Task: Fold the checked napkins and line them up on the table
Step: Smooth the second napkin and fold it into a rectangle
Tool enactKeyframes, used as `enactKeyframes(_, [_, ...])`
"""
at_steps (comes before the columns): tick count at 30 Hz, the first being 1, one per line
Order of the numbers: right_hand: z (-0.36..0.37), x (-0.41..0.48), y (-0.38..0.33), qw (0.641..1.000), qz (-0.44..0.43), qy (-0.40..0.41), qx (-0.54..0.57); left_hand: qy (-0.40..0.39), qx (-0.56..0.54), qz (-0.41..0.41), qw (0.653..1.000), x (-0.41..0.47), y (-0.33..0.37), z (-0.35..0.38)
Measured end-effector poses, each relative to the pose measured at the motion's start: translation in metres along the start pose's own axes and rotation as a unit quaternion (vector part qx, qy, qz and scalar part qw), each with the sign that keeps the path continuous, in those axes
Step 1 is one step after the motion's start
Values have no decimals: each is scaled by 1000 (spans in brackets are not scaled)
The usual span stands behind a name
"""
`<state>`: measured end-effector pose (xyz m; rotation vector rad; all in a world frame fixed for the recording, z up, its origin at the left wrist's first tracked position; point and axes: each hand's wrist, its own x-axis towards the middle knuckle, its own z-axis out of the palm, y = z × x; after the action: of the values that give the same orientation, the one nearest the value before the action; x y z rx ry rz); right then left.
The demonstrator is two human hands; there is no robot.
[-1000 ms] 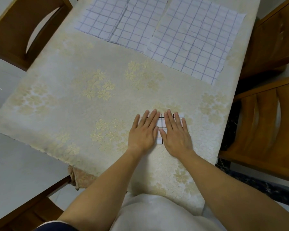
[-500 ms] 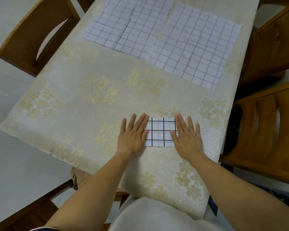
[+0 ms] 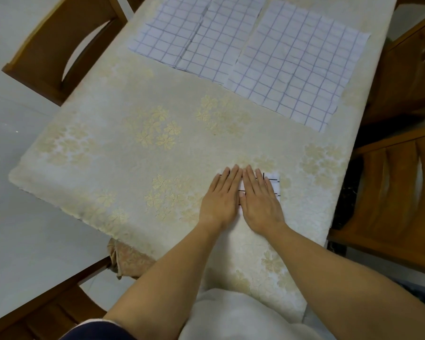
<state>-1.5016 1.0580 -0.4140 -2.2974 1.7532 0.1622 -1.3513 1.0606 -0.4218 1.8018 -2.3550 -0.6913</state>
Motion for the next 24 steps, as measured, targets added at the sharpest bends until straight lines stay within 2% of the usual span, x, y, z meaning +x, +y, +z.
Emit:
enactKeyframes(6, [-2, 1, 7, 999, 30, -18, 1, -12, 67, -28, 997, -1, -5, -9])
enactKeyframes(11, [-7, -12, 46, 997, 67, -25, -7, -28, 89, -53, 994, -12, -27, -22])
enactKeyframes(17, [-11, -15, 53, 996, 80, -31, -18, -62, 86, -39, 994, -11, -38, -30])
enactKeyframes(19, [-17, -16, 45, 994, 109, -10, -18, -46, 59, -59, 995, -9, -33, -31])
enactKeyframes(22, [-26, -5, 15, 994, 102, 32, -1, 10, 43, -12, 999, -1, -12, -29])
enactKeyframes(24, [-22, 3, -9, 998, 61, 20, 13, -17, 43, 40, 998, 5, 3, -19])
